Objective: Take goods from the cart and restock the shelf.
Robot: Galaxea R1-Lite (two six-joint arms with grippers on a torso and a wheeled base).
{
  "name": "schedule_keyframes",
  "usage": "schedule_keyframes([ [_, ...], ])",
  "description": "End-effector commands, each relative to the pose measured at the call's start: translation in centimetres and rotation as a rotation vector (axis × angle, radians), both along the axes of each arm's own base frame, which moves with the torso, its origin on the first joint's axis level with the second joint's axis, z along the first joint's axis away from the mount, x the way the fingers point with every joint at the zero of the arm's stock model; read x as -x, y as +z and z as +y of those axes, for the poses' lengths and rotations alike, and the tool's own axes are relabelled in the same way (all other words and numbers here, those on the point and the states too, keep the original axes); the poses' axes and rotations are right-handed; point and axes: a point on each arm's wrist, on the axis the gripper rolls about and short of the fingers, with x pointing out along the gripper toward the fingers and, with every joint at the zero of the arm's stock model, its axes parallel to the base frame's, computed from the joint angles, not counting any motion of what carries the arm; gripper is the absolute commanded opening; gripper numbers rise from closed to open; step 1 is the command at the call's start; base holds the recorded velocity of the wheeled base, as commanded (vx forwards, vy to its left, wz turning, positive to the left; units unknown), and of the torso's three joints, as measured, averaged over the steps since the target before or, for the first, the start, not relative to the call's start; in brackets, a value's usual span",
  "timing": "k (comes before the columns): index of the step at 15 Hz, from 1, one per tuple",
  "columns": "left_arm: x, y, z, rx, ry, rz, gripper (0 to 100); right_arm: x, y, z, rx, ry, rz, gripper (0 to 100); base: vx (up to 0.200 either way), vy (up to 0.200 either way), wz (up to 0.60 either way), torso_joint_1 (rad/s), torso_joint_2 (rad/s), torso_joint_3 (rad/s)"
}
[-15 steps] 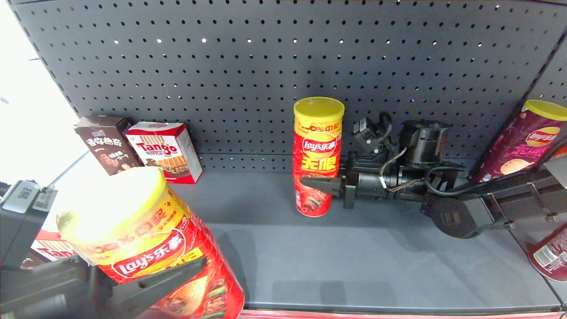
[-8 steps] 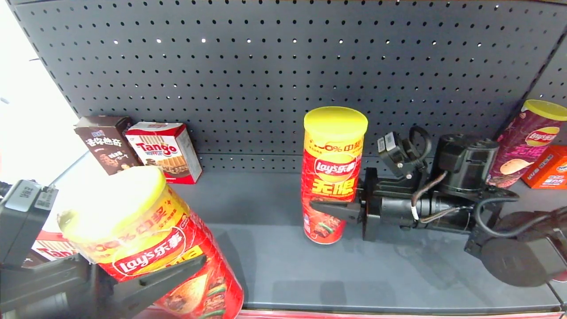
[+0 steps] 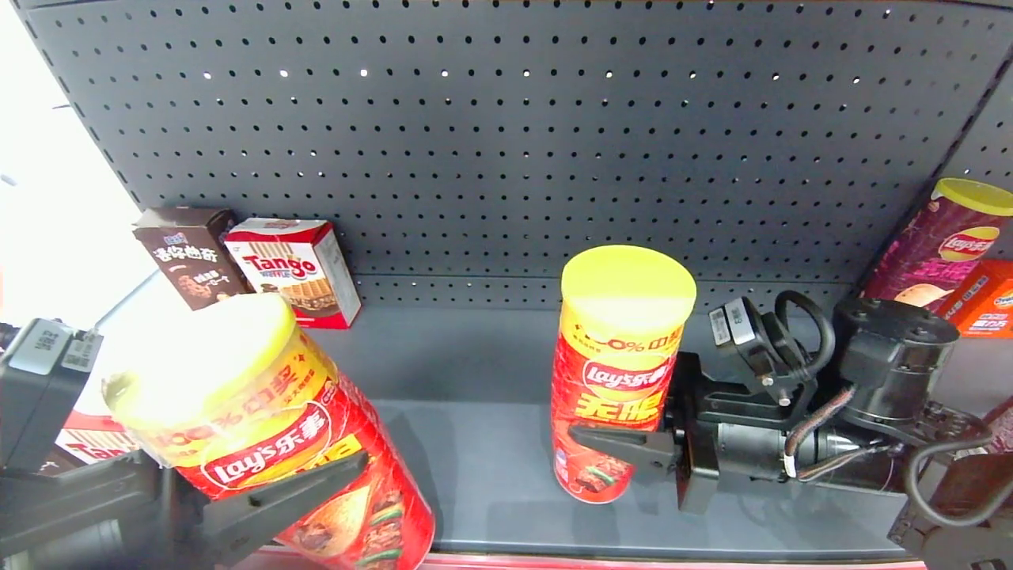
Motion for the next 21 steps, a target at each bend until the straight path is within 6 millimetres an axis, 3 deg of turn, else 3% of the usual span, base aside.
schedule_keyframes([
  [1,0.0,0.0,0.0,0.000,0.000,0.000,0,0.1,-0.7,0.0,0.015,0.003,0.020,0,0.000,0.000,0.00,0.000,0.00,0.000],
  [6,0.0,-0.1,0.0,-0.001,0.001,0.005,0,-0.8,-2.3,0.7,0.031,0.003,0.041,0,0.000,0.000,0.00,0.000,0.00,0.000],
  [12,0.0,-0.1,0.0,0.006,0.001,0.017,0,-1.0,-2.8,0.9,0.033,0.006,0.037,0,0.000,0.000,0.00,0.000,0.00,0.000],
  [13,0.0,-0.2,0.0,0.005,0.001,0.018,0,-0.9,-2.6,0.8,0.030,0.006,0.032,100,0.000,0.000,0.00,0.000,0.00,0.000],
  [21,0.1,-0.4,0.0,0.001,-0.002,0.025,0,1.5,-0.5,-1.7,-0.006,-0.041,-0.012,100,0.000,0.000,0.00,0.000,0.00,0.000],
])
